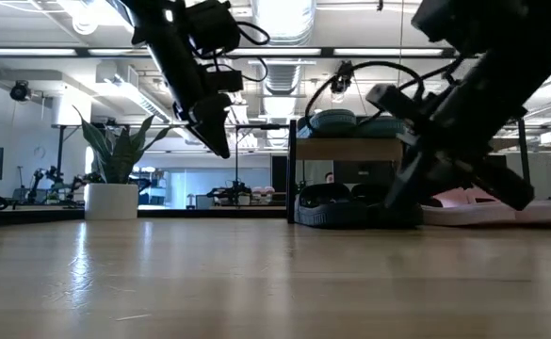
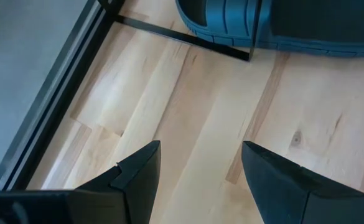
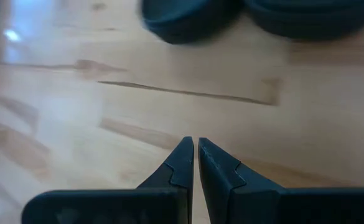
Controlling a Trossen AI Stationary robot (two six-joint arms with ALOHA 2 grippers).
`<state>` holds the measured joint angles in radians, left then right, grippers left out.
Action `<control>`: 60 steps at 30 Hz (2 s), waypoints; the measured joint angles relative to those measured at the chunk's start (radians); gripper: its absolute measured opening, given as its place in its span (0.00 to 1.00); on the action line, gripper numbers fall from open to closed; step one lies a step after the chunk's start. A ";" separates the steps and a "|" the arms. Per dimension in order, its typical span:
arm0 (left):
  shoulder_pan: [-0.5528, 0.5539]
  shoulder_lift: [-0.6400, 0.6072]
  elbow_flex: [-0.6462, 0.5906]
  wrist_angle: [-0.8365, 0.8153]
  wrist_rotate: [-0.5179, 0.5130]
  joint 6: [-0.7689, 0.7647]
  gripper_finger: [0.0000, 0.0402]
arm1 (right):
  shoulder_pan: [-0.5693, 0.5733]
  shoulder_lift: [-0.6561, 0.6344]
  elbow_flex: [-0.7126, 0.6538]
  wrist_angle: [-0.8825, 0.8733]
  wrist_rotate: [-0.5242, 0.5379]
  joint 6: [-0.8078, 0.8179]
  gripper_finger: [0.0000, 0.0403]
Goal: Pick and place slides into the shelf
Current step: Adjust the slides under the shelf
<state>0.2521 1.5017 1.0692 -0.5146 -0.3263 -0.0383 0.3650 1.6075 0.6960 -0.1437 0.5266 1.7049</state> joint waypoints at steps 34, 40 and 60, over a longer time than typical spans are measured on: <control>-0.175 0.146 -0.055 0.489 0.378 -0.034 0.52 | 0.110 -0.357 0.087 -0.602 0.175 0.227 0.04; -0.243 0.318 -0.013 0.588 0.415 -0.169 0.45 | 0.171 -0.460 0.085 -0.798 0.147 0.253 0.03; -0.265 0.553 0.223 0.619 0.230 -0.184 0.01 | 0.283 -0.565 0.080 -0.938 0.147 0.206 0.02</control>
<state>-0.0131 2.0552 1.2926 0.1043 -0.0958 -0.2219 0.6480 1.0427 0.7757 -1.0822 0.6740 1.9106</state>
